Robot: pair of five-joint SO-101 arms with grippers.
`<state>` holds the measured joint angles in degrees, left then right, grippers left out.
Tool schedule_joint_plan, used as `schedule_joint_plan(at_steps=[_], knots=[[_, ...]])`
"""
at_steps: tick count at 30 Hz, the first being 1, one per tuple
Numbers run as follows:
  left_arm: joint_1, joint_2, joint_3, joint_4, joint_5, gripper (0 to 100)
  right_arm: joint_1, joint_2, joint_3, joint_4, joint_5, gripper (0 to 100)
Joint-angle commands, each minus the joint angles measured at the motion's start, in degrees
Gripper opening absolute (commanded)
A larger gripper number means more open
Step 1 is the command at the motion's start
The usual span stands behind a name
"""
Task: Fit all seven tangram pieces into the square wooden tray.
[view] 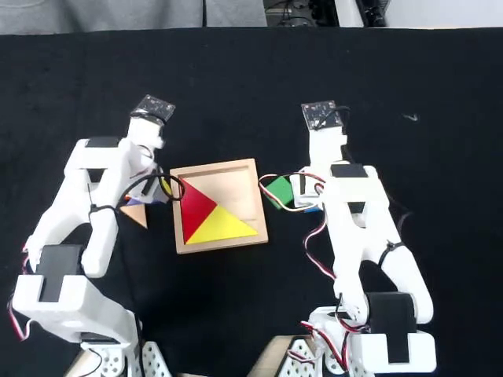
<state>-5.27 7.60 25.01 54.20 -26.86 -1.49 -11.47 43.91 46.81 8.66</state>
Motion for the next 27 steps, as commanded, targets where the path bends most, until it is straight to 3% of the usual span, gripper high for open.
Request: schedule_joint_plan(at_steps=[1, 8, 16, 22, 27], knots=[[2.5, -0.4, -0.1, 0.6, -0.5, 26, -0.5, -2.5, -0.2, -0.4, -0.3, 15.8], [1.9, 3.0, -1.5, 0.8, -0.6, 26, -0.6, -2.5, -0.2, -0.4, -0.3, 15.8], [0.5, 13.3, -13.8, 11.4, -1.0, 26, -0.6, -2.5, 0.3, -0.4, -0.3, 15.8], [-1.8, 14.2, -15.9, 13.5, -8.4, 19, -0.7, -2.8, 0.5, -0.4, -0.3, 15.8], [-3.6, 14.5, -16.9, 13.7, -10.6, 25, -0.8, -2.7, 0.5, -0.4, -0.3, 15.8]])
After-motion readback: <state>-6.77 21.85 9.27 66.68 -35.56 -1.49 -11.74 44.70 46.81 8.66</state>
